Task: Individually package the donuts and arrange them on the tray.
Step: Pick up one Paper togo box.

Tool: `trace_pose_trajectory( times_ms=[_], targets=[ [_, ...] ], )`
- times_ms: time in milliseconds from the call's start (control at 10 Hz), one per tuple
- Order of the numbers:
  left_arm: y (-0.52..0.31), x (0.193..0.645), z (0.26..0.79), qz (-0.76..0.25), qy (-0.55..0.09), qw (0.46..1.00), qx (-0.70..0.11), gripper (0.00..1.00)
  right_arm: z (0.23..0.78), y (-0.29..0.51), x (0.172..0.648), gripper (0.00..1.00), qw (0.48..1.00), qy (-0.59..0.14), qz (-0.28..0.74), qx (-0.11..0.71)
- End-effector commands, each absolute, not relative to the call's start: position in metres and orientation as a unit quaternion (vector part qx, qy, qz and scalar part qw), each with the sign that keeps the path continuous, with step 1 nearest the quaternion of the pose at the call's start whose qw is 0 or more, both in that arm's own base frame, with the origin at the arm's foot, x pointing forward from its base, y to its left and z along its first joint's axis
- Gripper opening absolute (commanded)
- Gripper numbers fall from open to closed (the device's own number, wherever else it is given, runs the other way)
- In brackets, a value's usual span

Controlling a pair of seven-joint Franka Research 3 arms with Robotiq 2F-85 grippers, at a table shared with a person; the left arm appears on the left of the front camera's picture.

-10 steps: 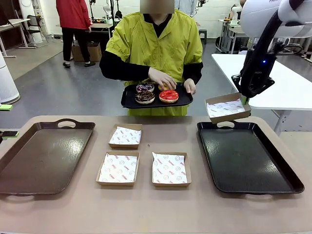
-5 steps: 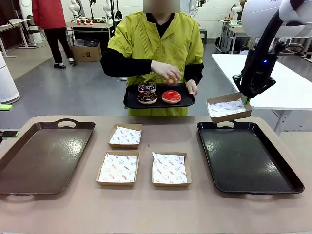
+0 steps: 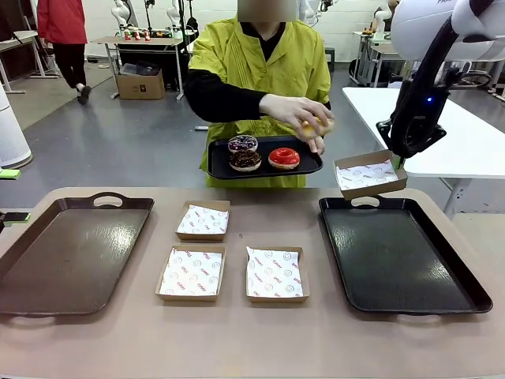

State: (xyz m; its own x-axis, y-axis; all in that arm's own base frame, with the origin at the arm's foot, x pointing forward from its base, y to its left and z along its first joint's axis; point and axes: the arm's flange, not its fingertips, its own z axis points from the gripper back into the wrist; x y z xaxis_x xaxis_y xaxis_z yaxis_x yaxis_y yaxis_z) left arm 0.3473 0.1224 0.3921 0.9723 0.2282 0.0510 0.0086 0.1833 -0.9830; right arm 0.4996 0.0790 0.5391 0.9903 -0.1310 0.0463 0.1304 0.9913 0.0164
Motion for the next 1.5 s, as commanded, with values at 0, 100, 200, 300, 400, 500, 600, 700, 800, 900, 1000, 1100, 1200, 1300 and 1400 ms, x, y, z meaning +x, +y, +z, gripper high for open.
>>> trace_pose_trajectory(
  times_ms=[0,100,200,300,400,500,600,700,800,900,1000,1100,1200,1300,1400],
  targets=[
    [0.1218,0.3474,0.3935,0.073,-0.102,0.758,-0.640,1.00,0.5406,0.0777,0.4998,0.00,0.998,-0.025,-0.065,0.006],
    [0.1218,0.3474,0.3935,0.073,-0.102,0.758,-0.640,1.00,0.5406,0.0777,0.4998,0.00,0.998,-0.025,-0.065,0.006],
    [0.1218,0.3474,0.3935,0.073,-0.102,0.758,-0.640,1.00,0.5406,0.0777,0.4998,0.00,0.998,-0.025,-0.065,0.006],
    [0.1218,0.3474,0.3935,0.073,-0.102,0.758,-0.640,1.00,0.5406,0.0777,0.4998,0.00,0.998,-0.025,-0.065,0.006],
    [0.1218,0.3474,0.3935,0.073,-0.102,0.758,-0.640,1.00,0.5406,0.0777,0.4998,0.00,0.998,-0.025,-0.065,0.006],
    [0.1218,0.3474,0.3935,0.073,-0.102,0.758,-0.640,1.00,0.5406,0.0777,0.4998,0.00,0.998,-0.025,-0.065,0.006],
    [0.1218,0.3474,0.3935,0.073,-0.102,0.758,-0.640,1.00,0.5406,0.0777,0.4998,0.00,0.998,-0.025,-0.065,0.006],
    [0.1218,0.3474,0.3935,0.073,-0.102,0.758,-0.640,1.00,0.5406,0.0777,0.4998,0.00,0.998,-0.025,-0.065,0.006],
    [0.1218,0.3474,0.3935,0.073,-0.102,0.758,-0.640,1.00,0.5406,0.0777,0.4998,0.00,0.998,-0.025,-0.065,0.006],
    [0.1218,0.3474,0.3935,0.073,-0.102,0.758,-0.640,1.00,0.5406,0.0777,0.4998,0.00,0.998,-0.025,-0.065,0.006],
    [0.1218,0.3474,0.3935,0.073,-0.102,0.758,-0.640,1.00,0.5406,0.0777,0.4998,0.00,0.998,-0.025,-0.065,0.006],
    [0.1218,0.3474,0.3935,0.073,-0.102,0.758,-0.640,1.00,0.5406,0.0777,0.4998,0.00,0.998,-0.025,-0.065,0.006],
    [0.1218,0.3474,0.3935,0.073,-0.102,0.758,-0.640,1.00,0.5406,0.0777,0.4998,0.00,0.998,-0.025,-0.065,0.006],
    [0.1218,0.3474,0.3935,0.073,-0.102,0.758,-0.640,1.00,0.5406,0.0777,0.4998,0.00,0.998,-0.025,-0.065,0.006],
    [0.1218,0.3474,0.3935,0.073,-0.102,0.758,-0.640,1.00,0.5406,0.0777,0.4998,0.00,0.998,-0.025,-0.065,0.006]
  ],
)
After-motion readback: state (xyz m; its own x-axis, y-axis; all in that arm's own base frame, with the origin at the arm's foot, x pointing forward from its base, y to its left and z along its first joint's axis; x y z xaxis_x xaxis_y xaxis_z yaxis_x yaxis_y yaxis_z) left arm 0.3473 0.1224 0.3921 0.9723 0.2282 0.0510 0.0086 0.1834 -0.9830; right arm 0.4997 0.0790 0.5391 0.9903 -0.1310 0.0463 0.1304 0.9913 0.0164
